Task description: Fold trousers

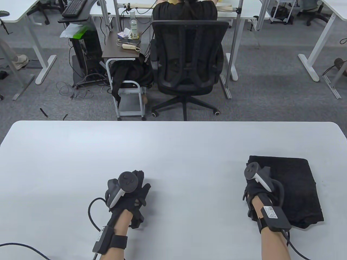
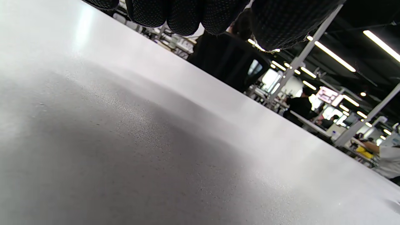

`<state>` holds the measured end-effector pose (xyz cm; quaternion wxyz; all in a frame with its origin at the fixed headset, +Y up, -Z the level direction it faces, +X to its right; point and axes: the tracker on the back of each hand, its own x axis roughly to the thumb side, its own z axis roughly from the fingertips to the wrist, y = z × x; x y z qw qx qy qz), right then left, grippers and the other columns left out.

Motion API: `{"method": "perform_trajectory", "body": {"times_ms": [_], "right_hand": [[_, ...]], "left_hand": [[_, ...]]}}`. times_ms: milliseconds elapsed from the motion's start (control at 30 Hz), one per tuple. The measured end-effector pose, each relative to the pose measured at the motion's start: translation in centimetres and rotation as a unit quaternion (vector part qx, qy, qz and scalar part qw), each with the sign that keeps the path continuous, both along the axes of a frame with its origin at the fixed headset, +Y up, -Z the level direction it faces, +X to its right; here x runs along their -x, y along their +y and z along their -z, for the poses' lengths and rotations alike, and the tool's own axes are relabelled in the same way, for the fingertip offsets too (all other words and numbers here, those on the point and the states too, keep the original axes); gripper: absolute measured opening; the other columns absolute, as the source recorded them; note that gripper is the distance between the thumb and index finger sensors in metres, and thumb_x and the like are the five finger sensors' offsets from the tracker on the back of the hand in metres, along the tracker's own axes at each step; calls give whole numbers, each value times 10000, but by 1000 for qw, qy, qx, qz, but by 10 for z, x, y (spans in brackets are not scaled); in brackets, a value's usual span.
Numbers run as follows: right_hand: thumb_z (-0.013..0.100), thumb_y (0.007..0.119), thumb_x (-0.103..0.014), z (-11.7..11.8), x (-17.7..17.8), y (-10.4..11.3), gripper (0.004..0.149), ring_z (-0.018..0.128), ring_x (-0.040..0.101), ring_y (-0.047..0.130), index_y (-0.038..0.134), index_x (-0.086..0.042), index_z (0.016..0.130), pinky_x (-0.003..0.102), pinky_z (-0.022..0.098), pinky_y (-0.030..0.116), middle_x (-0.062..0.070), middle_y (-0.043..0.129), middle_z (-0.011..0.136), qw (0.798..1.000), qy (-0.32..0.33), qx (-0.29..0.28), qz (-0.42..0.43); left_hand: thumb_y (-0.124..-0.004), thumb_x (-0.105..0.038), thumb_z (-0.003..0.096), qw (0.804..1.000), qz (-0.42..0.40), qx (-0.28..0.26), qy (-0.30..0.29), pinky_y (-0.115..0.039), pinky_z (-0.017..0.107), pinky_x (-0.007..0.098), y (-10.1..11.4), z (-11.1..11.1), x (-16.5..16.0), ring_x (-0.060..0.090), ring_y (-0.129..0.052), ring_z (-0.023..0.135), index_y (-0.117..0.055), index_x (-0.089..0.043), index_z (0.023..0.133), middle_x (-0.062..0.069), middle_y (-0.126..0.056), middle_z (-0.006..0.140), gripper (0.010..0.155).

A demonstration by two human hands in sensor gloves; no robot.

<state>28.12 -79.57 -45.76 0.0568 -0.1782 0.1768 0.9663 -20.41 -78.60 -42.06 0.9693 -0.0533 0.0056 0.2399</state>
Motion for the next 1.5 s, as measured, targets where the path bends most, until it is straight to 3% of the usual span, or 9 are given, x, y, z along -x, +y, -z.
{"method": "perform_trajectory", "body": {"times_ms": [167, 367, 567, 667, 800, 1000, 1200, 1500], "right_hand": [[488, 712, -440, 0, 22, 6, 736, 1069, 456, 283, 316, -260, 1081, 658, 744, 337, 107, 235, 1152, 999, 11, -22, -24], [478, 710, -500, 0, 59, 22, 748, 1066, 456, 324, 358, -244, 1087, 661, 739, 344, 112, 293, 1158, 993, 60, -82, 53], [473, 710, -516, -7, 103, 40, 761, 1066, 455, 289, 353, -244, 1088, 664, 738, 327, 111, 269, 1159, 965, 121, -193, 132], [469, 709, -528, -13, 124, 43, 771, 1066, 458, 263, 351, -242, 1089, 669, 738, 310, 113, 253, 1158, 952, 153, -211, 160], [469, 704, -545, -21, 146, 38, 779, 1066, 449, 197, 341, -250, 1092, 676, 734, 254, 104, 204, 1158, 940, 204, -203, 182], [465, 696, -566, -28, 163, 23, 796, 1059, 433, 115, 316, -261, 1095, 677, 728, 206, 96, 161, 1152, 941, 243, -169, 162], [463, 686, -581, -30, 164, 10, 809, 1052, 422, 70, 286, -273, 1094, 677, 723, 171, 88, 123, 1147, 948, 249, -144, 139], [455, 662, -618, -27, 158, -3, 842, 1036, 404, -15, 202, -305, 1087, 672, 713, 103, 67, 30, 1131, 956, 243, -116, 114]], "left_hand": [[-742, -520, 489, 1000, 9, 2, -3, -499, 766, 591, -1, 0, -2, 388, -521, 1095, -511, -276, 1069, 61, -528, 1197, 670], [-741, -521, 488, 1000, 23, 7, -11, -497, 767, 593, -5, 0, -7, 388, -514, 1099, -506, -280, 1070, 57, -523, 1199, 672], [-740, -523, 488, 999, 37, 8, -22, -490, 770, 594, -6, 0, -13, 383, -492, 1109, -493, -287, 1073, 50, -505, 1206, 678], [-740, -524, 488, 999, 42, 5, -30, -482, 773, 596, -5, -1, -17, 379, -470, 1117, -480, -293, 1075, 42, -487, 1213, 683], [-739, -529, 487, 998, 45, 1, -37, -460, 780, 598, -5, -2, -19, 365, -419, 1134, -444, -309, 1080, 23, -434, 1227, 698], [-735, -553, 484, 998, 50, -3, -44, -387, 797, 599, -3, -3, -22, 327, -294, 1159, -357, -344, 1088, -20, -301, 1246, 742], [-724, -592, 473, 998, 51, -13, -46, -316, 805, 595, 0, -3, -22, 283, -168, 1160, -315, -381, 1085, -69, -184, 1244, 766], [-705, -627, 465, 997, 58, -22, -37, -296, 805, 596, 3, -2, -21, 276, -153, 1160, -300, -391, 1086, -71, -176, 1244, 778]]}}
